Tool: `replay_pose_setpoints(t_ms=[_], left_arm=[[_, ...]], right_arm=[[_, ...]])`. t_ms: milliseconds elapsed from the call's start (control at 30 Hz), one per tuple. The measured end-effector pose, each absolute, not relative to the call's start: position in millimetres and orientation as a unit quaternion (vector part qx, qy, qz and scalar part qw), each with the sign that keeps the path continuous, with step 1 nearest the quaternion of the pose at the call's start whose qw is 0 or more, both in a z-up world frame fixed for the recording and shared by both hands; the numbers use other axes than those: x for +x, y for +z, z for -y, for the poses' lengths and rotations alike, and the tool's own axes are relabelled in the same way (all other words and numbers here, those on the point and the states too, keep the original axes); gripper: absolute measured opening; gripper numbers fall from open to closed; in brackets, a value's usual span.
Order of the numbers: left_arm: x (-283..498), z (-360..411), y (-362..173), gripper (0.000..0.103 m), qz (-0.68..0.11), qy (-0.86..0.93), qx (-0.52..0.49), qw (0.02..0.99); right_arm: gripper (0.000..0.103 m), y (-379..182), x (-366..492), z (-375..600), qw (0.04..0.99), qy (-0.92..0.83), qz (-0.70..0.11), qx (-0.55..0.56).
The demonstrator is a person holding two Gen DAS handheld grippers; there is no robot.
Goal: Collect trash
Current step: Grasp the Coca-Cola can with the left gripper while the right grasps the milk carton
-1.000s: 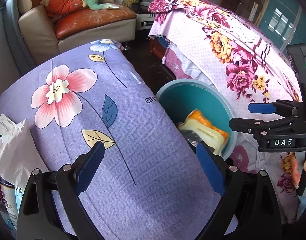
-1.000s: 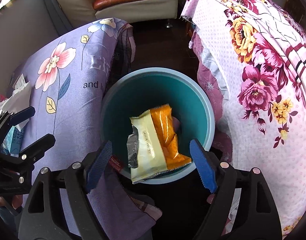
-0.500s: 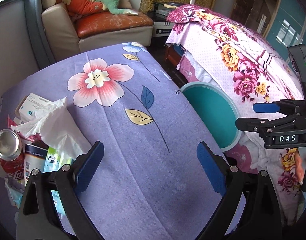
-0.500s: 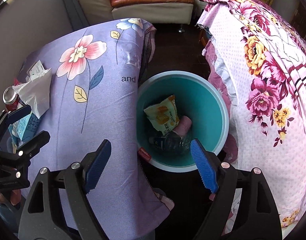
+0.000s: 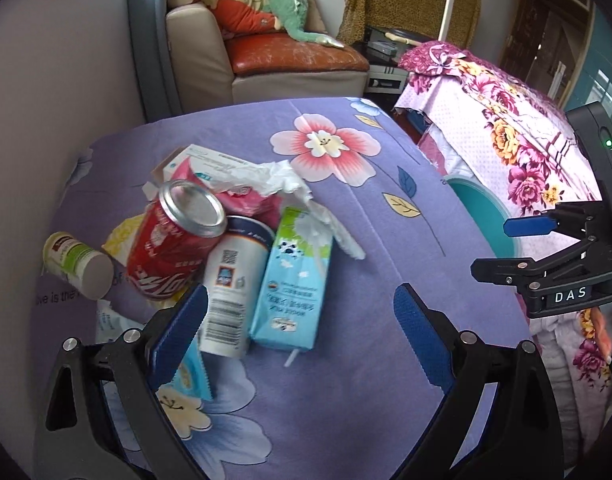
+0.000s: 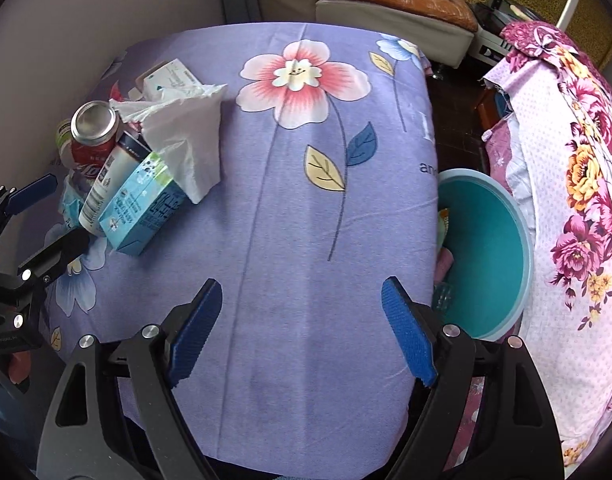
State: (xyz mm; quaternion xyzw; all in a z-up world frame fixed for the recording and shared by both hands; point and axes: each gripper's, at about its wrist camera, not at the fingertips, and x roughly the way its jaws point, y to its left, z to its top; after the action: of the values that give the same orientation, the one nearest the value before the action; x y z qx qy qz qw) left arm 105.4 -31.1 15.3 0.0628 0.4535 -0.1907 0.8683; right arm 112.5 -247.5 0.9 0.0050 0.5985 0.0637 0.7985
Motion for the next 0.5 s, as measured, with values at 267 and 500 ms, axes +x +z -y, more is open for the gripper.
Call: replay_pose_setpoints(t_ms=[267,500], left_arm=[[110,-51,3,0.094,-0.465,-0.142,0.042,0.873],[123,-86,-11,0.094,-0.472,-0.126,0.027,0.872]], right_arm=[[0.078,-9,129,178,0.782,0.1,-0.615,-0.016],[0.078,-17,152,151,0.771,0.102,-0.629,0.016]])
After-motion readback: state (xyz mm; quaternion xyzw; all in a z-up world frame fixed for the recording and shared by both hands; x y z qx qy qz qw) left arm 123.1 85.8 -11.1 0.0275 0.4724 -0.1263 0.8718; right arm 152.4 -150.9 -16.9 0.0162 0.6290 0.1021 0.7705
